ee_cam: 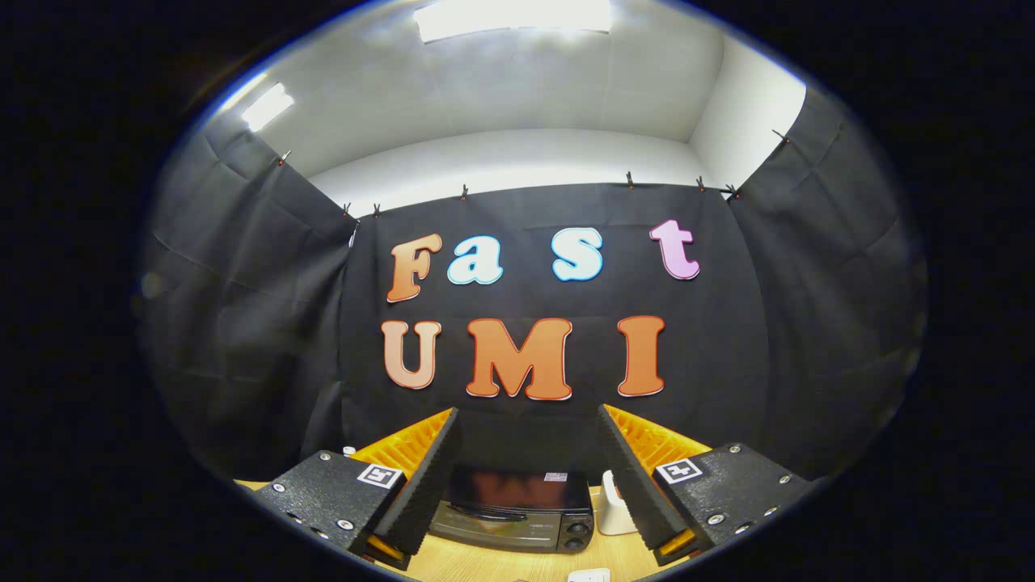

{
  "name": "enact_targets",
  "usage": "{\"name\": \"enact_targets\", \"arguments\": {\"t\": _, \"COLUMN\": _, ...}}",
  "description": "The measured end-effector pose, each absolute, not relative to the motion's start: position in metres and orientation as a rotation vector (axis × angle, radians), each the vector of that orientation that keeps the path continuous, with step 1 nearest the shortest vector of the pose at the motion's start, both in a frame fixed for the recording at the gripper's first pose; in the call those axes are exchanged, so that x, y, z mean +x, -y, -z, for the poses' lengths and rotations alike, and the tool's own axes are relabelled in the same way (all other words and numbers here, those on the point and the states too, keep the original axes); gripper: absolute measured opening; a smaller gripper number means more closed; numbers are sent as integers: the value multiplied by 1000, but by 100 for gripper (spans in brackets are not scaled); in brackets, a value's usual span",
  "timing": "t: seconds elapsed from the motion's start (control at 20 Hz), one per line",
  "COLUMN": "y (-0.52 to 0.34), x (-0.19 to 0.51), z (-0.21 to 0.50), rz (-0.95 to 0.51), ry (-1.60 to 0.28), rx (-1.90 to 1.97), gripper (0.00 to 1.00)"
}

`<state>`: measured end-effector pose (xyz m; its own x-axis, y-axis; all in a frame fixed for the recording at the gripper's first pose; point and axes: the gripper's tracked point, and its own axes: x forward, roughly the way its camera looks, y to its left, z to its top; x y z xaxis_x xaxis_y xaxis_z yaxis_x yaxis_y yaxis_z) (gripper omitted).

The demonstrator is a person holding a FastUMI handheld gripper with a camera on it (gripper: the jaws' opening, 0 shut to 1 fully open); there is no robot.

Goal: Open the toaster oven, put the food inside, and close the toaster oven door.

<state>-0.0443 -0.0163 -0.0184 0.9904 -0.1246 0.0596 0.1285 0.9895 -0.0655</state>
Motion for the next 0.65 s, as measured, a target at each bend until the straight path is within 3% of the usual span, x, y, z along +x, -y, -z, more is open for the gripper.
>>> {"name": "enact_targets", "arguments": {"t": 0.65, "y": -8, "x": -48, "z": -13, "rz": 203, "ry": 67, "rx": -122, "gripper": 98}}
